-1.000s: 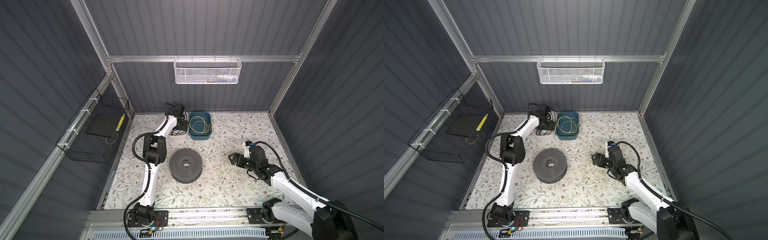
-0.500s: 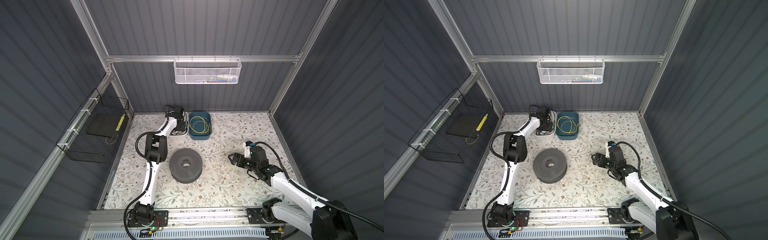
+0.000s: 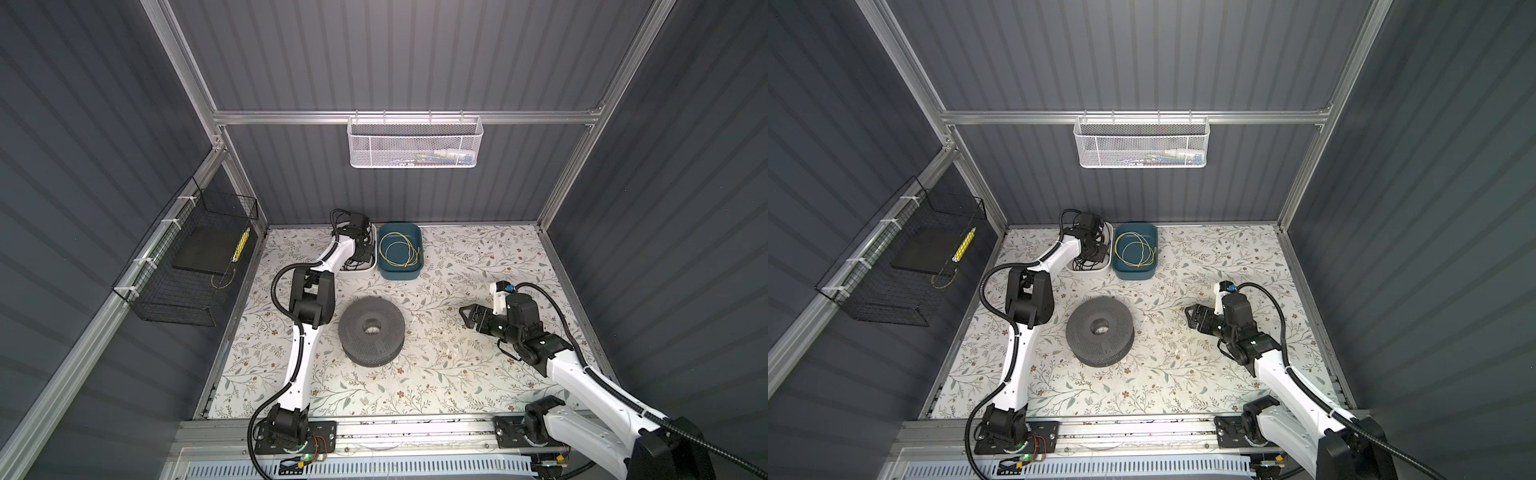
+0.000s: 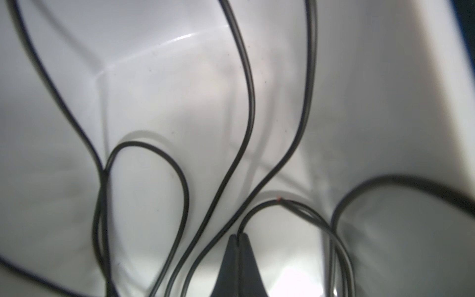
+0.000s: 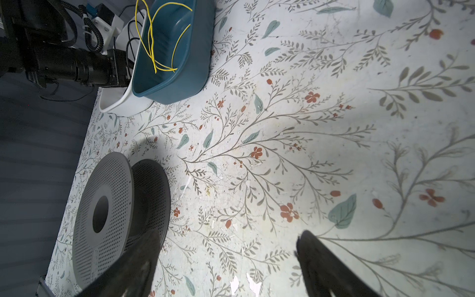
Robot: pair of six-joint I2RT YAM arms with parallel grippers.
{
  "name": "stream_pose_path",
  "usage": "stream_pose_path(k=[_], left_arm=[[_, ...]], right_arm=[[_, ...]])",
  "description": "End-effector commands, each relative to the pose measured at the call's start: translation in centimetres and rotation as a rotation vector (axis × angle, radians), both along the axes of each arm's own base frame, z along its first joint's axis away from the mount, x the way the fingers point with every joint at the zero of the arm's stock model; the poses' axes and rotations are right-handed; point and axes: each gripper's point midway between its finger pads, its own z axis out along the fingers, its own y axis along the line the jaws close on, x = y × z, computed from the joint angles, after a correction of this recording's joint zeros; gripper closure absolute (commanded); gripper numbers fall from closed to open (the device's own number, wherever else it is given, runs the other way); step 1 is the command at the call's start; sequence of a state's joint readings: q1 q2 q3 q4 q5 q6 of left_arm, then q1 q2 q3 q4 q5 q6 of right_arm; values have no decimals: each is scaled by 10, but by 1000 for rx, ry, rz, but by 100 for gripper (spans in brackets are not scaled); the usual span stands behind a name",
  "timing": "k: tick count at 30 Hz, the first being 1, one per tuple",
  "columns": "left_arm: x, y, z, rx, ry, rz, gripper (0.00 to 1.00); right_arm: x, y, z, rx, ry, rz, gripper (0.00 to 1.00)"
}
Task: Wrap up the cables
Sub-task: 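Lower the left gripper into the white tub and grasp the black cable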
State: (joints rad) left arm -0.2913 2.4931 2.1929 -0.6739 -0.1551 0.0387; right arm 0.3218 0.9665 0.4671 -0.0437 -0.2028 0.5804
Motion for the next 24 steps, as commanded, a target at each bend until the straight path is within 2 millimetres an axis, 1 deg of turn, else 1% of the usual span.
stream_pose_path(k=[1,3,5,10,13,16,21,23,24], left_arm=[[9,4,83,-3,-178,-15,100],[9,4,106,-18,-227,-11,100],[9,4,123,-33,-259,-10,100],[5,6,144,-43,-283,2,100],[1,9,163,-51,-323,20,100],[-5,11,191,-68,-370,27,100],[-22,12,256,-127,-474,28,100],[-31,13,279,-147,-509,27,100],[-36,14,286,-154,-517,27,100]], right_arm=[[-5,0,-2,14,15,1,14],[-5,0,0,25,9,0,15],[-5,1,1,33,7,-1,15],[-8,1,3,37,1,7,15],[-10,0,7,36,-9,5,15],[-10,-1,10,37,-20,1,15],[-10,1,15,52,-29,11,15],[-10,3,18,59,-32,16,16],[-10,4,19,65,-33,17,16]])
